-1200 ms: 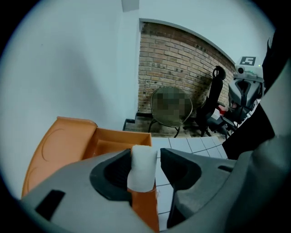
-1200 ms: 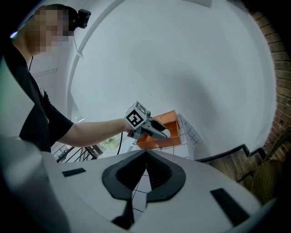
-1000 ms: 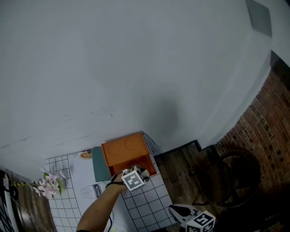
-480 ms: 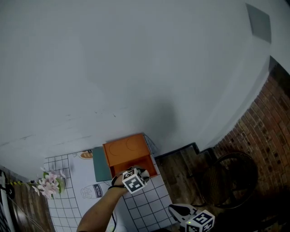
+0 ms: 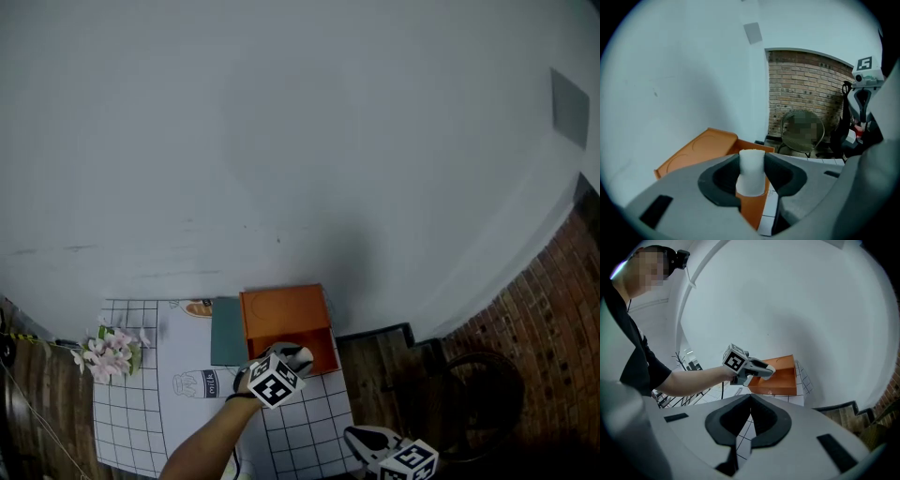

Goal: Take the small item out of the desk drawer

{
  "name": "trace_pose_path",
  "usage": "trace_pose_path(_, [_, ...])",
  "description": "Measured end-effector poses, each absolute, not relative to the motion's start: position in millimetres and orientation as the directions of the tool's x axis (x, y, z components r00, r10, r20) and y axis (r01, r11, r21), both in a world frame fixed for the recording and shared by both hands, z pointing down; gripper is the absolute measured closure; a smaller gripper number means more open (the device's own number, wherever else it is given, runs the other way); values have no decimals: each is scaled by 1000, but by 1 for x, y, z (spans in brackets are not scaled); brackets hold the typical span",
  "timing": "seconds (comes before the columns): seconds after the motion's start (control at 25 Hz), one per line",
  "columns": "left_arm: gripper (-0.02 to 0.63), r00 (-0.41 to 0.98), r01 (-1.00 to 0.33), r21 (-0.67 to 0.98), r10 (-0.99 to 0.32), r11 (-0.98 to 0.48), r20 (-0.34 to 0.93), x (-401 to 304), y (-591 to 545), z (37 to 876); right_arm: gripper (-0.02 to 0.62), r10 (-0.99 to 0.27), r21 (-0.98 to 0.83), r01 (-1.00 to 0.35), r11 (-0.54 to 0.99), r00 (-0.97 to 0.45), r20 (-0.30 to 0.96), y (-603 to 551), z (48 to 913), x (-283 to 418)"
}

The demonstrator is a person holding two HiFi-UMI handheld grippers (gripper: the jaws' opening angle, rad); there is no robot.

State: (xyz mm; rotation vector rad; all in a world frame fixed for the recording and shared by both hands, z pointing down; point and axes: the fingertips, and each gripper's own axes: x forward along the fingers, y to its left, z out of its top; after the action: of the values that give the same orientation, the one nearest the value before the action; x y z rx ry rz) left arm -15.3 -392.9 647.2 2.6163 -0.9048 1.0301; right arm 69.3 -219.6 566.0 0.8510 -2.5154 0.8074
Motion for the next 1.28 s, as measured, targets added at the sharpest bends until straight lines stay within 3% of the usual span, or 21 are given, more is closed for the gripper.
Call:
trace_pose_path(0.28, [431, 512, -737, -39, -595, -675, 620, -36, -370, 615, 591, -364, -400, -543, 738, -820, 442, -229, 550, 69])
trace_pose_path(0.6, [431, 370, -874, -62, -742, -482, 559, -41, -331, 554, 591, -358, -410, -480, 775, -869, 341, -245, 530, 113])
trace_pose_path(0.96, [431, 201, -955, -88, -835, -283, 512, -37, -269, 508, 592, -293, -416, -376, 828, -923, 251, -258, 512, 143])
trace_pose_path(1.28, [431, 115, -982, -85, -896, -167, 429, -61, -223, 463, 592, -322, -394, -405, 825, -910, 263, -266, 512, 151])
